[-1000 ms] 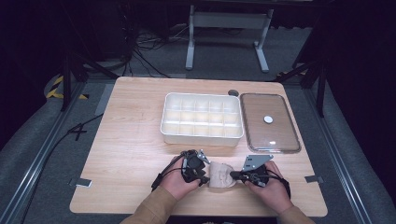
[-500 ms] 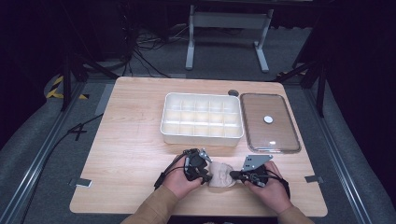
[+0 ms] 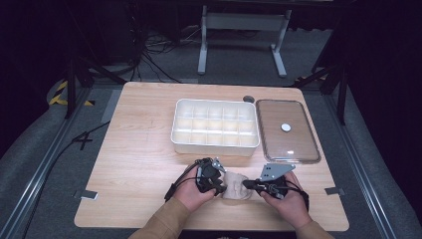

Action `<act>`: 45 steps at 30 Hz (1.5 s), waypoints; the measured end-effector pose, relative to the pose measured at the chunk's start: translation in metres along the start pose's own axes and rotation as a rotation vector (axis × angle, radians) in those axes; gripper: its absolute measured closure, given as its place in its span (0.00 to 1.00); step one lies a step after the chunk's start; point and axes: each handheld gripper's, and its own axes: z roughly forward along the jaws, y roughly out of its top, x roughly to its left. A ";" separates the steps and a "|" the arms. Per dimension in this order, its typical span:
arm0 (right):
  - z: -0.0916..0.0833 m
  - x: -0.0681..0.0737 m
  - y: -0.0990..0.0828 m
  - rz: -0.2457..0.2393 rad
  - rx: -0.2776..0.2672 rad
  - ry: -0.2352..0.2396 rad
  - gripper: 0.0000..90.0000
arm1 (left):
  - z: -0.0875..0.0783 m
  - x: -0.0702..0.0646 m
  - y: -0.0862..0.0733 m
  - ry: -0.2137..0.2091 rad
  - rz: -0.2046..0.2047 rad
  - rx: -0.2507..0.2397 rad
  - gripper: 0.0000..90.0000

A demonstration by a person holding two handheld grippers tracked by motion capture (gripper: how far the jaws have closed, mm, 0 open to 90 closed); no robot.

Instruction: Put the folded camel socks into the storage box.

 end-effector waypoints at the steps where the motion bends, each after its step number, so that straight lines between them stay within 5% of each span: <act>1: 0.003 0.001 0.001 -0.002 0.002 0.009 1.00 | 0.000 0.000 0.000 0.002 0.002 0.000 0.78; 12: 0.024 0.003 -0.002 -0.013 0.070 0.019 0.99 | 0.003 -0.001 0.002 -0.005 0.012 -0.004 0.77; 28: 0.032 0.004 0.000 0.035 0.048 0.049 0.99 | -0.005 -0.013 0.012 -0.012 0.145 -0.040 0.68; 38: 0.032 0.006 -0.001 0.045 0.026 0.054 0.97 | -0.007 -0.013 0.010 -0.017 0.135 -0.052 0.66; 45: 0.012 0.004 0.002 0.034 0.028 0.008 0.94 | -0.008 -0.012 0.010 -0.023 0.129 -0.058 0.65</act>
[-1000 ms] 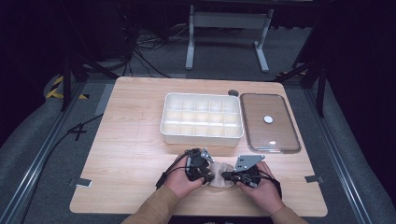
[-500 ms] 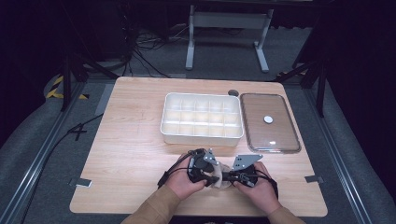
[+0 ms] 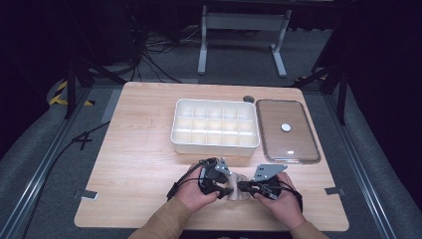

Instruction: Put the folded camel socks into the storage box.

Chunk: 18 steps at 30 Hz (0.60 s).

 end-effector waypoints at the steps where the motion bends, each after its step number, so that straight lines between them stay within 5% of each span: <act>1: -0.004 -0.001 0.000 -0.005 -0.004 -0.011 0.94 | 0.001 0.000 0.000 -0.001 0.002 -0.002 0.65; 8: -0.026 -0.008 -0.010 0.002 0.041 -0.074 0.95 | 0.002 -0.001 0.001 -0.006 0.004 0.001 0.65; 12: -0.014 -0.012 -0.017 0.012 0.077 -0.052 0.96 | 0.003 -0.002 0.003 -0.007 0.005 0.001 0.65; 18: -0.004 -0.012 -0.019 0.033 0.059 -0.010 0.98 | 0.003 -0.002 0.004 -0.006 0.018 -0.006 0.66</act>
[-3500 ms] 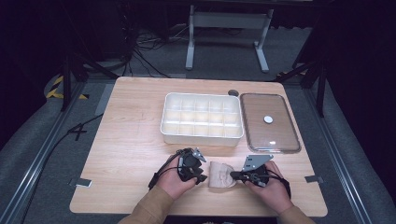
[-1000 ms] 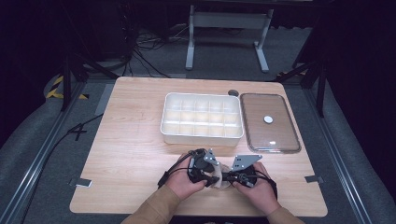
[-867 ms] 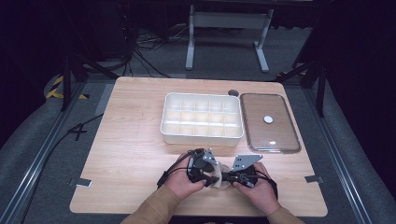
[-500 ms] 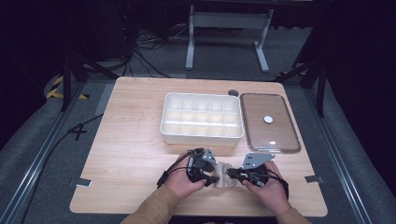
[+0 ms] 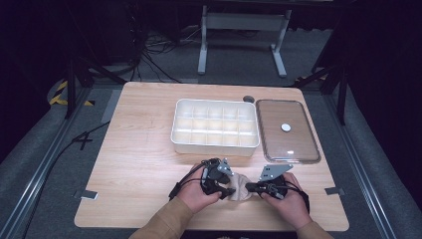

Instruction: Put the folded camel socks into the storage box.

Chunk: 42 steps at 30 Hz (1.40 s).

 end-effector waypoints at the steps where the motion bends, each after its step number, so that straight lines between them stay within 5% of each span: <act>1: 0.001 0.000 0.000 0.003 -0.004 0.005 0.99 | -0.001 -0.001 0.000 0.002 0.001 -0.004 0.66; 24: 0.017 0.008 0.003 0.005 -0.075 0.094 0.99 | 0.004 -0.002 0.004 -0.019 0.017 -0.009 0.66; 42: -0.003 0.005 -0.001 0.007 -0.048 0.061 0.97 | 0.013 -0.001 0.008 -0.040 -0.009 0.003 0.66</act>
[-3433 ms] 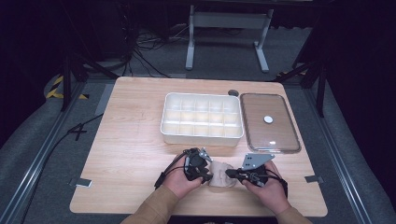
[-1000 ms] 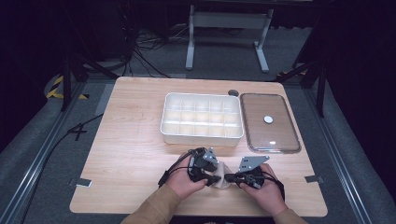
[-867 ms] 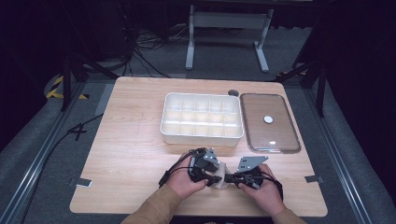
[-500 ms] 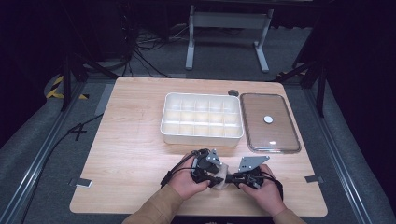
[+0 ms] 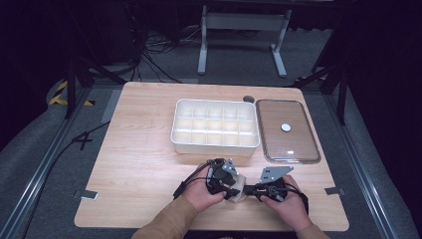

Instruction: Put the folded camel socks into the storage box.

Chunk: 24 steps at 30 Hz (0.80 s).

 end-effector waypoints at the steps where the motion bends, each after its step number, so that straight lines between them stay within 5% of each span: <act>1: -0.007 -0.001 0.000 0.006 -0.012 -0.011 0.99 | 0.000 0.000 0.000 0.001 0.003 0.003 0.66; 6: -0.025 0.000 0.010 0.011 -0.103 -0.042 0.99 | 0.002 -0.002 0.002 0.015 0.016 0.004 0.66; 14: -0.016 0.005 0.019 0.005 -0.148 -0.042 0.99 | 0.002 -0.007 0.003 0.037 0.010 0.007 0.65; 24: -0.002 -0.003 0.010 0.043 -0.093 -0.059 0.99 | 0.001 -0.008 0.001 0.021 0.016 -0.017 0.62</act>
